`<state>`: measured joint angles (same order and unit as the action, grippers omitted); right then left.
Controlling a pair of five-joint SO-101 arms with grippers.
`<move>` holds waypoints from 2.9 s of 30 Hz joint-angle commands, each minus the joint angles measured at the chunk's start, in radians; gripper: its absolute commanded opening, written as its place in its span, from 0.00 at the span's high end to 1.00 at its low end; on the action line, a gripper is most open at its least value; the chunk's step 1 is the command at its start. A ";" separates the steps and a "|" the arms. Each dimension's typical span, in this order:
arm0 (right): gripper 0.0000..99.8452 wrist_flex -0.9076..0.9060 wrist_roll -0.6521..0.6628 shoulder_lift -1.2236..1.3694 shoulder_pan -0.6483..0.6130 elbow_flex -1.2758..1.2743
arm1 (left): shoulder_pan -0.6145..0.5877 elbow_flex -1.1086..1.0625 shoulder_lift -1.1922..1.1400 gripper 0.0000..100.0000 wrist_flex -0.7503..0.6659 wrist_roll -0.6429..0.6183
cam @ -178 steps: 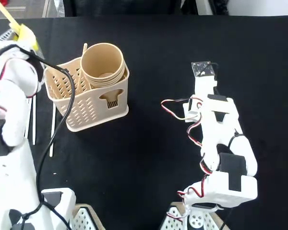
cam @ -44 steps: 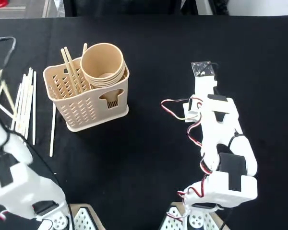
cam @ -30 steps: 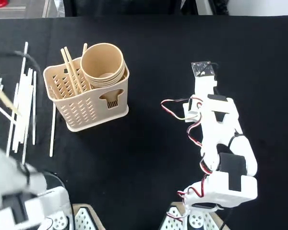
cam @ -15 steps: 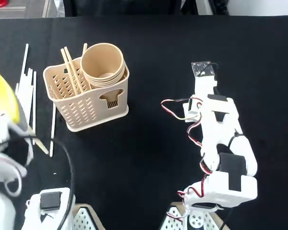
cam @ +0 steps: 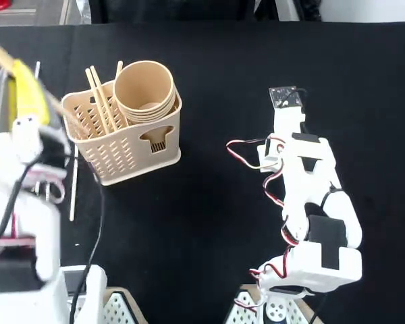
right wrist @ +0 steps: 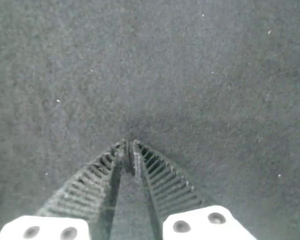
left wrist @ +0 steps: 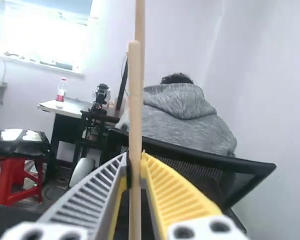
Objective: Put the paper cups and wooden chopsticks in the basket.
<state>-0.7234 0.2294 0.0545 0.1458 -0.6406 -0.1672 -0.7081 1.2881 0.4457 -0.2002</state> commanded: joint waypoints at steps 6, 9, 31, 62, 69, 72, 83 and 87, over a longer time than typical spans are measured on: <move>0.99 0.012 0.008 -0.013 0.008 0.007 | 0.045 -0.004 -0.238 0.97 -0.061 -0.003; 0.99 0.011 0.008 -0.013 0.008 0.007 | 0.045 -0.027 -0.295 0.97 -0.100 -0.003; 0.99 0.011 0.008 -0.013 0.008 0.007 | -0.369 0.516 -0.545 0.80 0.672 0.018; 0.99 0.012 0.008 -0.012 0.008 0.007 | -0.720 1.768 -2.328 0.85 0.783 0.075; 0.99 0.012 0.008 -0.012 0.008 0.007 | -0.685 2.064 -2.509 0.86 0.934 0.072; 0.99 0.012 0.008 -0.012 0.008 0.007 | -0.687 2.172 -2.561 0.93 0.974 0.072; 0.99 0.012 0.008 -0.012 0.008 0.007 | -0.650 2.374 -2.496 0.97 1.135 0.074; 0.99 0.012 0.008 -0.012 0.008 0.007 | -0.610 2.374 -2.344 0.97 1.241 0.074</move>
<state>-0.7234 0.2294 0.0545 0.1458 -0.6406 -0.8178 1.6149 -1.2528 1.6088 -0.1204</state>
